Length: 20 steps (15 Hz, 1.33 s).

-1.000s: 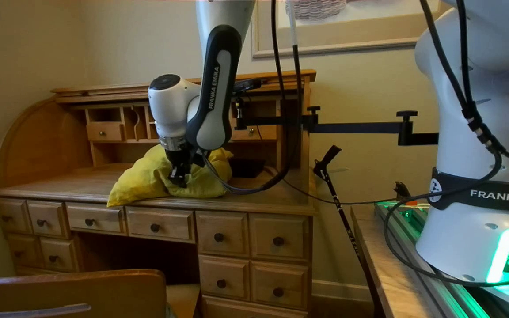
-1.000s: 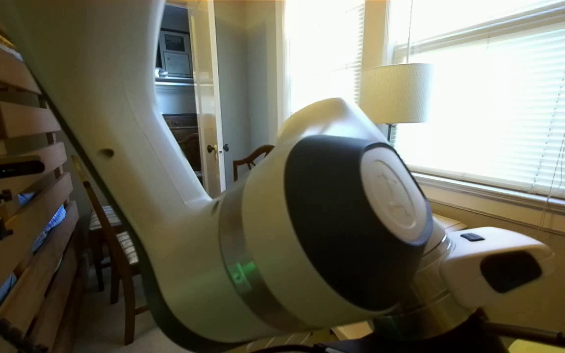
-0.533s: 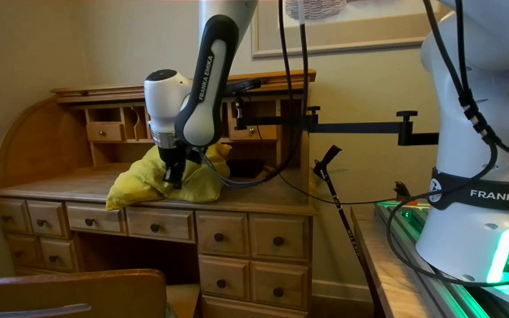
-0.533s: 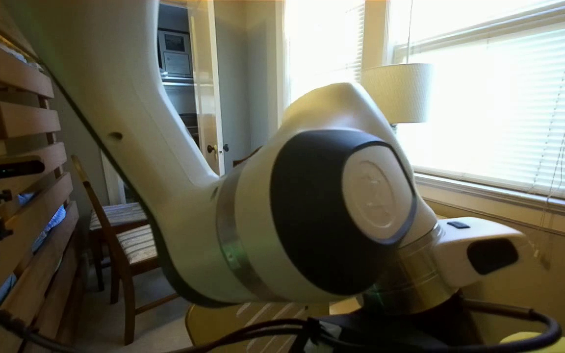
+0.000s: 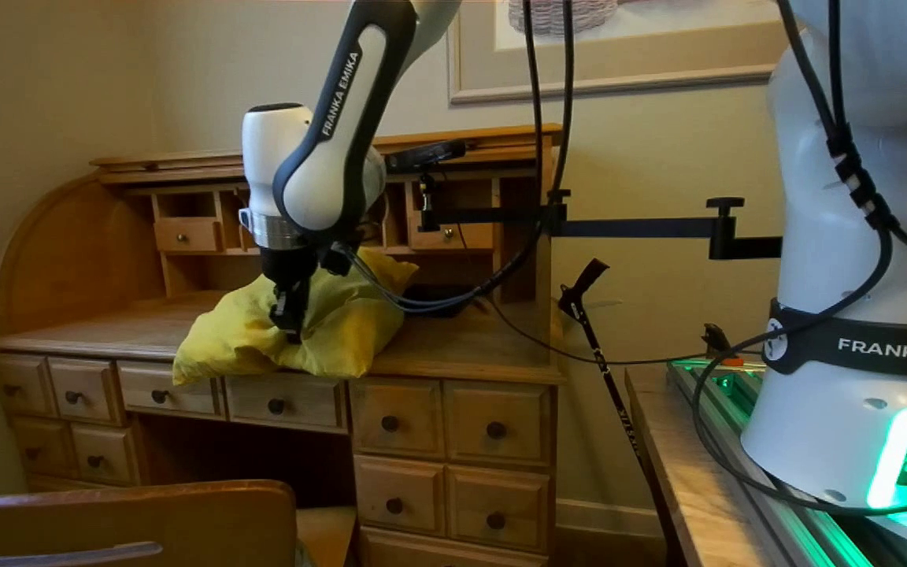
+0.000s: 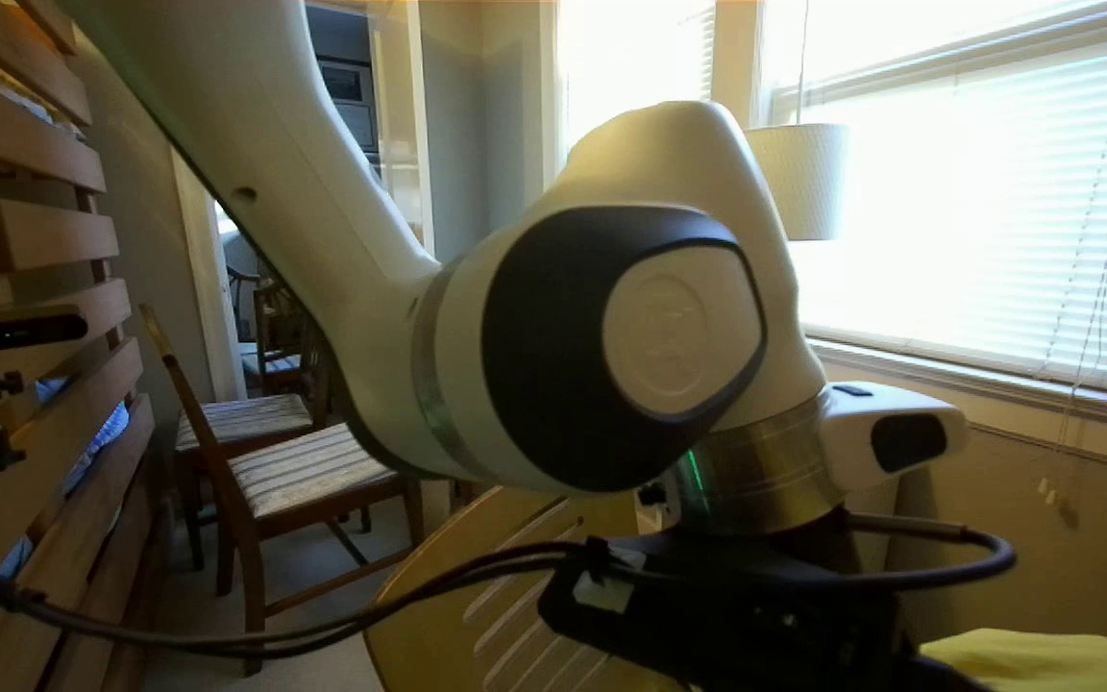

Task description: Put the pillow on the chair

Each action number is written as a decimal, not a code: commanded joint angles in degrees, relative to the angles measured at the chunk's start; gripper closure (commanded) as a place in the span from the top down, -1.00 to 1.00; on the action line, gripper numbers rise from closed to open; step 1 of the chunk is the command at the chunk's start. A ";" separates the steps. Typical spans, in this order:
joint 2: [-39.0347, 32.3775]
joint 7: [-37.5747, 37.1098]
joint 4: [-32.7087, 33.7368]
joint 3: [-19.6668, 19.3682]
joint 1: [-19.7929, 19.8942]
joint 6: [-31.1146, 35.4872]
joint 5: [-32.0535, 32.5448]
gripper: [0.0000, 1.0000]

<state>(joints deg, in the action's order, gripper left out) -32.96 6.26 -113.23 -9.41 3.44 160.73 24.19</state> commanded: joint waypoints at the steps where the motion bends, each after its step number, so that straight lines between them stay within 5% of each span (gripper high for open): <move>1: 3.63 9.35 -2.48 6.42 3.99 -3.04 -5.13 -0.97; 8: 3.97 22.95 0.66 14.99 8.06 -11.84 -13.10 -0.97; 20: 4.36 30.70 8.80 19.02 5.60 -23.14 -16.54 -0.97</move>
<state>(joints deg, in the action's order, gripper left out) -29.54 33.39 -106.46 8.93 9.85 141.34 10.65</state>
